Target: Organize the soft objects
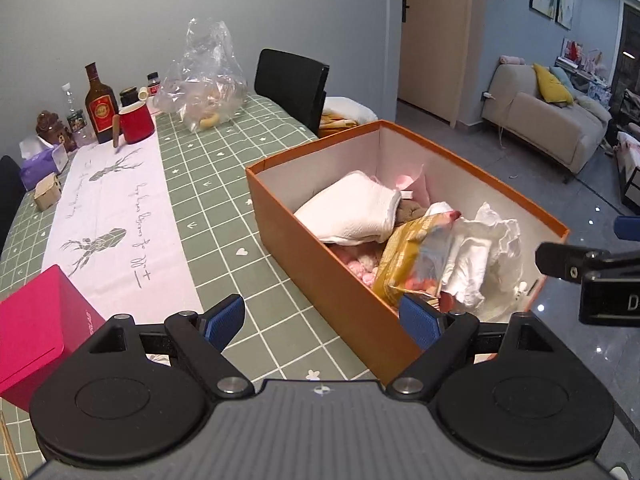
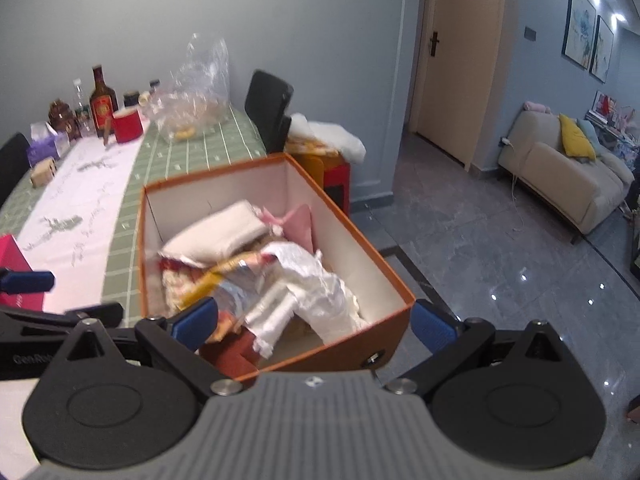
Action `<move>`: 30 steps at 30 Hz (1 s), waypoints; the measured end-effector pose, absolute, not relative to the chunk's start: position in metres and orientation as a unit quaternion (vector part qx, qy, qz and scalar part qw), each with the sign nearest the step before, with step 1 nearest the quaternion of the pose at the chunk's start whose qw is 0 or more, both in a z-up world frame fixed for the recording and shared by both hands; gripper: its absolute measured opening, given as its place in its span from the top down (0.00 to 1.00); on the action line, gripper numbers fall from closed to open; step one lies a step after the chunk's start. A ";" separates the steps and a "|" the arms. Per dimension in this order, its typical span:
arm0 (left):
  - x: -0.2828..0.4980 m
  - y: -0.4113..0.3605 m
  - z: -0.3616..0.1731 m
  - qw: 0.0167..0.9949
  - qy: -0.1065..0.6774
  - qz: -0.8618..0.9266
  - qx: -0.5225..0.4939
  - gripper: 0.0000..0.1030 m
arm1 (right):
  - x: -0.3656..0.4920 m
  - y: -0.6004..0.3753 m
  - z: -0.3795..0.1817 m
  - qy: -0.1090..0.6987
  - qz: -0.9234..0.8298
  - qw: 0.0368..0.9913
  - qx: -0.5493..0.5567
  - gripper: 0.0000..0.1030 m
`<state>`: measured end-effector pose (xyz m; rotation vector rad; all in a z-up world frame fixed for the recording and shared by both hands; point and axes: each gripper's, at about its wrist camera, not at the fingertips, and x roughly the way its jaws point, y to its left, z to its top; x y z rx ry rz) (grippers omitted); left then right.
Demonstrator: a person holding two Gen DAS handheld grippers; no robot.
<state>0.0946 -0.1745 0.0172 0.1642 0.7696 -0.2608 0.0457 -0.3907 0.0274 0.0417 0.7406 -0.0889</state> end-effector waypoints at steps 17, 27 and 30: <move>0.096 -0.175 0.003 0.903 0.402 -0.134 0.066 0.01 | 0.060 -0.380 0.003 0.388 -0.042 0.921 0.001 0.03; 0.094 -0.177 0.004 0.902 0.403 -0.141 0.061 0.01 | 0.061 -0.382 0.004 0.388 -0.047 0.921 0.007 0.03; 0.094 -0.178 0.004 0.903 0.402 -0.140 0.063 0.01 | 0.061 -0.381 0.003 0.388 -0.049 0.920 0.006 0.03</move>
